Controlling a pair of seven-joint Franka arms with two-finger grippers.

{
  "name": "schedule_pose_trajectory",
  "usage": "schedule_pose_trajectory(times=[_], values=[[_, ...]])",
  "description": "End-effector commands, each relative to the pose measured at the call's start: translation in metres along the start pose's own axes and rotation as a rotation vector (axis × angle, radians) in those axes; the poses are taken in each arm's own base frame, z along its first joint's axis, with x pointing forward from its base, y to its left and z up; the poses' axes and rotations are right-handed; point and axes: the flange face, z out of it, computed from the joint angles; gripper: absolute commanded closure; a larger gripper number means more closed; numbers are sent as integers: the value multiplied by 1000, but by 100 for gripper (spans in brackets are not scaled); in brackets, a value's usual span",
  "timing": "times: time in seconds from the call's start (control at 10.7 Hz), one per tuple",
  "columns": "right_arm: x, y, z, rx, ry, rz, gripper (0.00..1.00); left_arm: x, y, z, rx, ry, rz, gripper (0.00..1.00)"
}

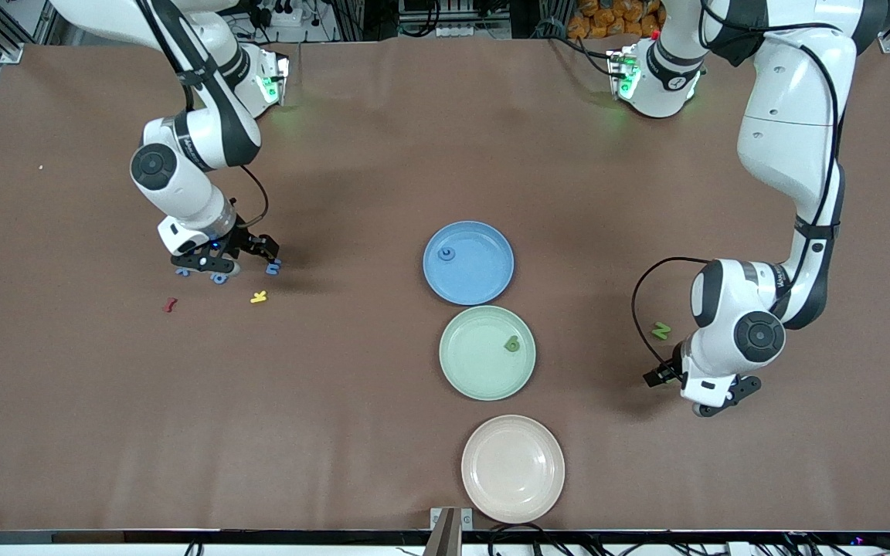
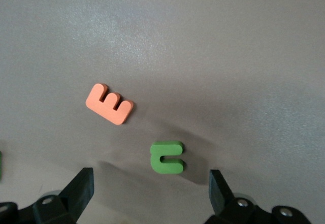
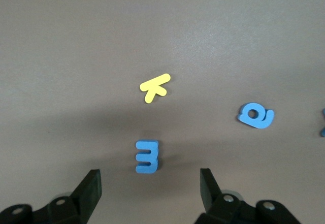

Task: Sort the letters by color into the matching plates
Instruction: 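Grasp and lift the blue 3 and green c with both grippers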

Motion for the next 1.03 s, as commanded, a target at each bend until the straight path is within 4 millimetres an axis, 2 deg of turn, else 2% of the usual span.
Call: schedule_pose_trajectory(times=[0.0,0.28,0.47,0.66,0.75,0.94], values=[[-6,-9,30,7,0,-34,17,5,-5,10,17,-8,16,0],[-7,-7,50,4,6,-34,24,10,-12,13,14,-11,30,0],[-6,-4,54,-1,3,-32,28,12,-15,12,12,-11,35,0],[-8,-4,66,-12,-13,-36,35,14,-14,10,7,-7,31,0],[-7,-2,68,-17,-11,-33,38,16,-15,9,0,-6,28,0],[-7,-6,70,-18,-15,-41,53,19,-12,3,-28,7,17,0]])
